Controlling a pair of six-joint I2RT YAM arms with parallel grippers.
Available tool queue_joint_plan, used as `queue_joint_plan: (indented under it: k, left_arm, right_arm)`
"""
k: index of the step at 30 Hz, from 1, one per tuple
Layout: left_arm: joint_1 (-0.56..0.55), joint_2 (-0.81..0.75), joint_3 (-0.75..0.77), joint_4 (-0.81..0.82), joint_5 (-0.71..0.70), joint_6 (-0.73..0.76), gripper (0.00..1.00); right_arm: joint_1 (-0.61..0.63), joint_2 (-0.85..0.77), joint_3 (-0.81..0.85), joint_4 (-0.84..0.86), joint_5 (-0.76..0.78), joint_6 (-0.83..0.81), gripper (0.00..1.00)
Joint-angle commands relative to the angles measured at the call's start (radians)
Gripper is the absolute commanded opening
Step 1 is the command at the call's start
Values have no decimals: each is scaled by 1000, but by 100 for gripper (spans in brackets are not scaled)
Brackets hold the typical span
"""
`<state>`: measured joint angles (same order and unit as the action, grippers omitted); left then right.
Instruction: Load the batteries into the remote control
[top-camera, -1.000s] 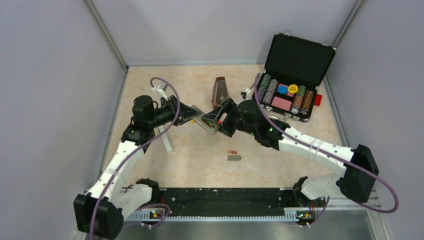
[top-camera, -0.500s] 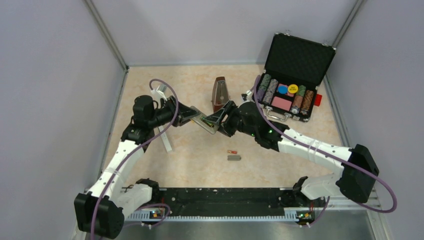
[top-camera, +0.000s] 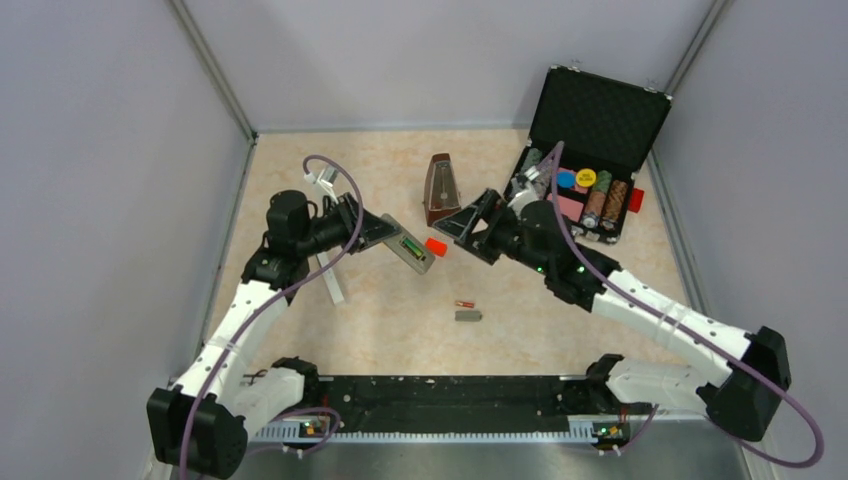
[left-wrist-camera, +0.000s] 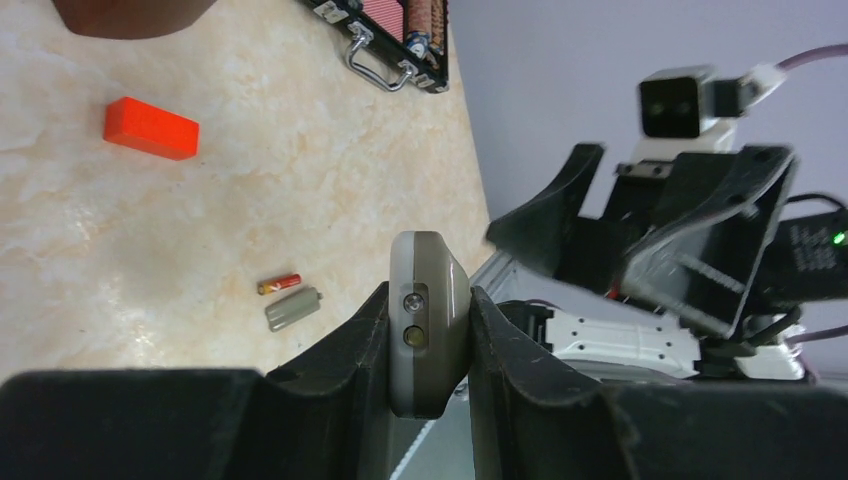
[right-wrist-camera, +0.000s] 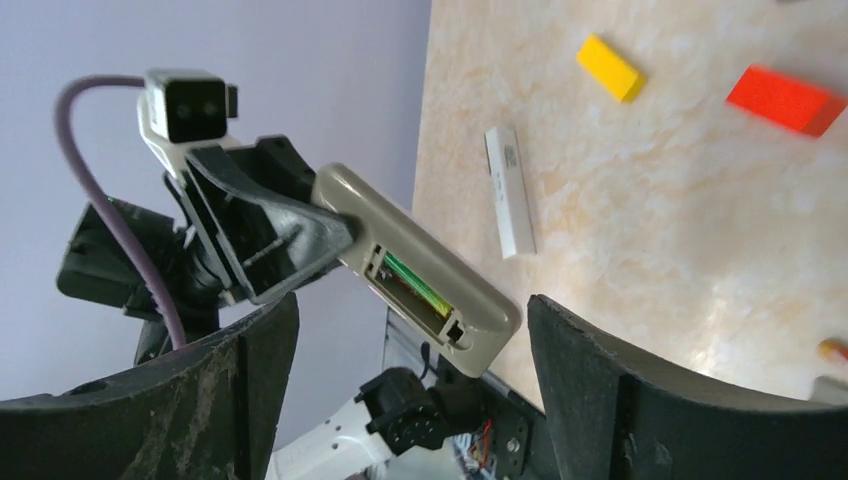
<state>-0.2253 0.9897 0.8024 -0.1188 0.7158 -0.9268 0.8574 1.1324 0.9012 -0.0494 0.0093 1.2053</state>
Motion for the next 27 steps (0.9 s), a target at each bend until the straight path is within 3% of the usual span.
queue_joint_plan:
  k: [1,5,8,11,17,22,27]
  left_arm:
    - [0,-46,24,-1,-27,154,0]
    - [1,-46,28,-117,-116,194,0]
    - [3,-43,15,-180,-198,183,0]
    - [5,-45,-1,-246,-306,163,0]
    - [16,-54,-27,-325,-438,96,0]
    - [35,-75,-29,-356,-473,71,0]
    - [54,-78,-34,-368,-477,67,0]
  right_arm:
    - [-161,-89,-11,-13,-147,-281,80]
    - [-285,-19,55,-255,-293,-671,72]
    - [-277,89,93,-421,-279,-877,68]
    - [-196,153,79,-458,-201,-993,66]
    - [53,312,97,-453,51,-1131,66]
    - [87,424,101,-432,115,-1170,54]
    - [88,438,89,-371,125,-1200,41]
